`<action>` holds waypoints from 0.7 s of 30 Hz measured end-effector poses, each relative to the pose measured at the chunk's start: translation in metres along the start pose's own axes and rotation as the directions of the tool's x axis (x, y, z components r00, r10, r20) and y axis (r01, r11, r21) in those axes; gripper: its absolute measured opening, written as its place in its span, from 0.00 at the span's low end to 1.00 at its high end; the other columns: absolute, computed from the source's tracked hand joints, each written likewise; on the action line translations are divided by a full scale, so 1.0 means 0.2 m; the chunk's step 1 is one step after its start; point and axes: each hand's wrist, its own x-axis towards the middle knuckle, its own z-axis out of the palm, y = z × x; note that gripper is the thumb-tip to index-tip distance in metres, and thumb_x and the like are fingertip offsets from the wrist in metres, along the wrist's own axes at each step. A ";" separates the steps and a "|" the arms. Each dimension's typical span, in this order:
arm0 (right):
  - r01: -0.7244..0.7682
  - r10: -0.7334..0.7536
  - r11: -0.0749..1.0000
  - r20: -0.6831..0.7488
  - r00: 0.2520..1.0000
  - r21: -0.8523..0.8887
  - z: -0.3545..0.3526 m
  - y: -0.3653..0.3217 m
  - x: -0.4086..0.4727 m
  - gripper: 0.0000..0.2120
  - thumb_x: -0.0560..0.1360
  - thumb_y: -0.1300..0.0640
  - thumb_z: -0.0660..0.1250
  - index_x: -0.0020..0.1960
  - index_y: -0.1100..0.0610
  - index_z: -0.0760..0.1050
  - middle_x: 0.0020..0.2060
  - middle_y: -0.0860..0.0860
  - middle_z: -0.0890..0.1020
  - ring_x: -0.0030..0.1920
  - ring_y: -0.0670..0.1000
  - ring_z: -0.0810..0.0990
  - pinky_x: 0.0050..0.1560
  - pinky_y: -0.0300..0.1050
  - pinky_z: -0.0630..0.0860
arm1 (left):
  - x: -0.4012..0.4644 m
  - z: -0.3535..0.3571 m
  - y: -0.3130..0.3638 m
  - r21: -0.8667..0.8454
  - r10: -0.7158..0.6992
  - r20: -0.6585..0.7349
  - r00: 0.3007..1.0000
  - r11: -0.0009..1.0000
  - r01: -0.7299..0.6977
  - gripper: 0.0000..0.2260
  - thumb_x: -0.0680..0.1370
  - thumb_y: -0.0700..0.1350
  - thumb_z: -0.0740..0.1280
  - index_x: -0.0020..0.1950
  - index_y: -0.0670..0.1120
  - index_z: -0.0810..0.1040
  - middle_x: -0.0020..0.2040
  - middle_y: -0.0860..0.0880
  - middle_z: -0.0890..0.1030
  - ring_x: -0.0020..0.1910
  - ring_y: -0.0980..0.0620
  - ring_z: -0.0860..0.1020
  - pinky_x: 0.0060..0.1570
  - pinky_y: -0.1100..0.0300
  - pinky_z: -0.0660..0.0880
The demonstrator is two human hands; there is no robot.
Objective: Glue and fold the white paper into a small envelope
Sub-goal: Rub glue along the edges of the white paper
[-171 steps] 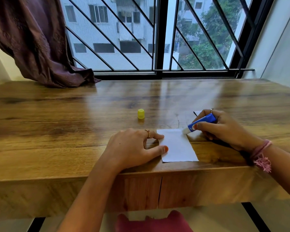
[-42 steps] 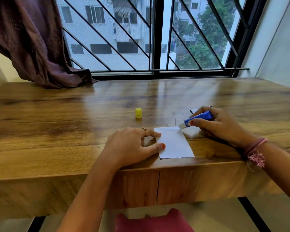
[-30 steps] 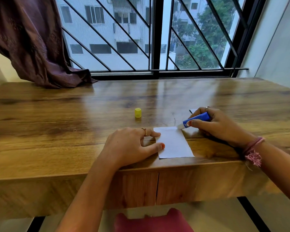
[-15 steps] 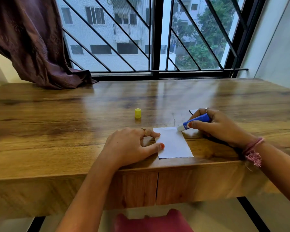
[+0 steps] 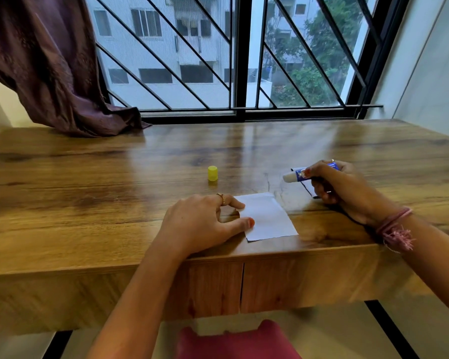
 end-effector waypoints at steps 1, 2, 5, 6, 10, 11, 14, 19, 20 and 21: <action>0.003 -0.003 1.000 -0.004 1.000 0.008 0.00 0.00 0.00 0.05 0.71 0.56 0.69 0.40 0.57 0.77 0.24 0.49 0.71 0.23 0.46 0.66 0.20 0.35 0.61 | 0.00 0.01 0.01 0.005 -0.014 -0.005 1.000 1.000 0.014 0.21 0.69 0.73 0.59 0.56 0.66 0.75 0.28 0.58 0.70 0.32 0.59 0.70 0.38 0.58 0.71; 0.004 -0.004 1.000 -0.002 1.000 0.010 0.00 0.00 0.00 0.05 0.71 0.55 0.69 0.41 0.58 0.77 0.24 0.50 0.71 0.23 0.46 0.66 0.20 0.35 0.62 | 0.00 0.01 0.01 0.017 -0.029 -0.014 0.999 0.999 0.030 0.21 0.68 0.73 0.59 0.55 0.65 0.74 0.28 0.58 0.70 0.33 0.57 0.71 0.41 0.56 0.73; 0.002 -0.002 1.000 0.019 1.000 0.003 0.00 0.01 0.01 0.05 0.73 0.57 0.69 0.43 0.59 0.78 0.25 0.50 0.73 0.24 0.46 0.69 0.21 0.36 0.64 | -0.01 0.03 0.03 0.047 -0.064 -0.055 0.996 0.997 0.067 0.21 0.68 0.73 0.58 0.54 0.63 0.73 0.30 0.56 0.69 0.36 0.54 0.73 0.44 0.55 0.75; -0.002 0.002 1.000 0.024 1.000 -0.001 0.00 0.01 0.01 0.05 0.73 0.57 0.69 0.45 0.59 0.78 0.26 0.50 0.75 0.25 0.47 0.70 0.22 0.37 0.66 | -0.01 0.04 0.04 0.049 -0.069 -0.069 0.995 0.996 0.072 0.21 0.68 0.73 0.58 0.53 0.62 0.73 0.31 0.56 0.69 0.37 0.53 0.74 0.43 0.55 0.74; -0.009 0.009 1.000 0.030 1.000 -0.006 0.01 -0.01 -0.01 0.07 0.73 0.56 0.69 0.48 0.58 0.79 0.30 0.51 0.80 0.29 0.47 0.75 0.24 0.37 0.69 | -0.02 0.04 0.05 0.049 -0.076 -0.113 0.991 0.995 0.082 0.21 0.69 0.73 0.56 0.53 0.62 0.74 0.33 0.55 0.71 0.40 0.51 0.78 0.40 0.55 0.73; -0.007 0.007 1.000 0.027 1.000 0.007 0.01 -0.02 -0.01 0.06 0.73 0.56 0.69 0.49 0.57 0.80 0.31 0.51 0.80 0.30 0.47 0.76 0.25 0.37 0.70 | -0.03 0.04 0.04 0.039 -0.076 -0.125 0.989 0.996 0.082 0.21 0.70 0.72 0.56 0.53 0.62 0.74 0.32 0.54 0.71 0.40 0.51 0.79 0.40 0.55 0.73; -0.008 0.008 0.996 0.002 1.000 0.091 0.02 -0.04 -0.04 0.08 0.73 0.58 0.69 0.52 0.56 0.79 0.31 0.51 0.80 0.29 0.47 0.76 0.26 0.37 0.72 | -0.04 0.03 0.04 -0.037 -0.067 -0.157 0.985 0.997 0.061 0.17 0.73 0.67 0.58 0.55 0.62 0.74 0.29 0.54 0.70 0.36 0.51 0.77 0.38 0.55 0.72; -0.011 0.014 0.992 -0.022 1.000 0.126 0.04 -0.09 -0.14 0.09 0.68 0.56 0.73 0.48 0.53 0.81 0.29 0.49 0.80 0.27 0.45 0.75 0.27 0.36 0.73 | -0.06 0.02 0.05 -0.217 0.093 -0.200 0.975 0.967 -0.136 0.10 0.76 0.55 0.63 0.56 0.59 0.78 0.42 0.60 0.73 0.41 0.59 0.75 0.43 0.58 0.72; -0.013 0.015 0.990 -0.016 1.000 0.143 0.05 -0.10 -0.17 0.11 0.65 0.55 0.75 0.47 0.54 0.82 0.29 0.49 0.80 0.28 0.45 0.76 0.27 0.36 0.73 | -0.06 0.02 0.05 -0.232 0.123 -0.184 0.975 0.959 -0.164 0.11 0.75 0.54 0.62 0.55 0.58 0.79 0.47 0.60 0.74 0.45 0.58 0.76 0.46 0.56 0.74; -0.020 0.022 0.985 -0.011 1.000 0.170 0.06 -0.10 -0.19 0.14 0.62 0.54 0.76 0.47 0.54 0.82 0.30 0.50 0.80 0.28 0.45 0.76 0.28 0.36 0.74 | -0.07 0.01 0.05 -0.247 0.146 -0.159 0.976 0.952 -0.183 0.12 0.74 0.53 0.61 0.54 0.57 0.80 0.51 0.61 0.74 0.48 0.57 0.77 0.49 0.54 0.74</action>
